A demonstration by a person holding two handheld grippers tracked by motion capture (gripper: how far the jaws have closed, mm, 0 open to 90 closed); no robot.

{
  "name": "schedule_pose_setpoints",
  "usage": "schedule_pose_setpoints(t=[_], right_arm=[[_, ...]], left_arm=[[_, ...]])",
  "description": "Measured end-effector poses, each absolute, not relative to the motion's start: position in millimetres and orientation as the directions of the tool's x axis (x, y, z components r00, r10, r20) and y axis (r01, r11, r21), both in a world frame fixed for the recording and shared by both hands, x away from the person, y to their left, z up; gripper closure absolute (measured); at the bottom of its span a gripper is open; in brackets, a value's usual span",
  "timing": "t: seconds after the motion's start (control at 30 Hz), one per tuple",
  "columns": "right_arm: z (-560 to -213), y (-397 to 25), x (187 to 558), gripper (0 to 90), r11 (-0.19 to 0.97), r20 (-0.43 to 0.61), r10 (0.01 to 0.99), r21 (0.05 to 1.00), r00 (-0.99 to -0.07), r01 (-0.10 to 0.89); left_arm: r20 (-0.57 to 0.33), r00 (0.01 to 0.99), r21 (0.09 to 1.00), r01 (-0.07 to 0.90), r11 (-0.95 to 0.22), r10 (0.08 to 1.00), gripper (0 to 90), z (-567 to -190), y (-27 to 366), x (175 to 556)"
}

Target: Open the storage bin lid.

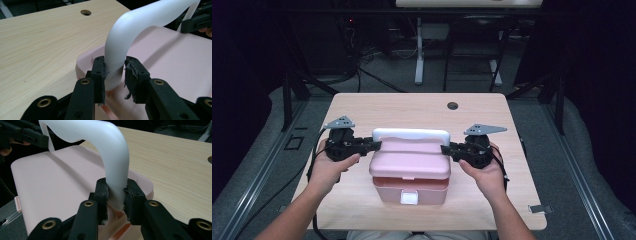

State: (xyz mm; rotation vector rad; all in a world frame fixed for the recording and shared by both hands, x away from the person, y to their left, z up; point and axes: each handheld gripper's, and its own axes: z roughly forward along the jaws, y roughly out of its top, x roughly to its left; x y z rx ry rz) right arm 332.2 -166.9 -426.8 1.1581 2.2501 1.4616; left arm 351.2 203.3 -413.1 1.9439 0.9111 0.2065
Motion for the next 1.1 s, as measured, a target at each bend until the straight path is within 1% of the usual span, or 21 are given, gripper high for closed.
schedule_pose_setpoints(t=[0.2,0.33,0.7,0.87,1.1], right_arm=[[-427,-167,332,73.7,0.191,0.225,0.712,0.85,-0.665,0.492],[-427,-167,332,73.7,0.187,0.229,0.71,0.85,-0.666,0.493],[-426,-168,333,73.8,0.172,0.239,0.709,0.853,-0.663,0.492],[-426,-168,333,73.8,0.173,0.236,0.71,0.855,-0.664,0.489],[-426,-168,333,73.8,0.171,0.239,0.709,0.855,-0.663,0.49]], left_arm=[[-0.179,0.715,0.817,0.491,-0.303,0.676,69.5,-410,210,341],[-0.171,0.716,0.815,0.489,-0.311,0.677,71.6,-412,219,334],[-0.183,0.706,0.801,0.51,-0.313,0.684,85.1,-427,242,312],[-0.195,0.714,0.794,0.517,-0.319,0.673,89.4,-439,242,307],[-0.204,0.734,0.777,0.524,-0.349,0.647,89.9,-452,230,304]])
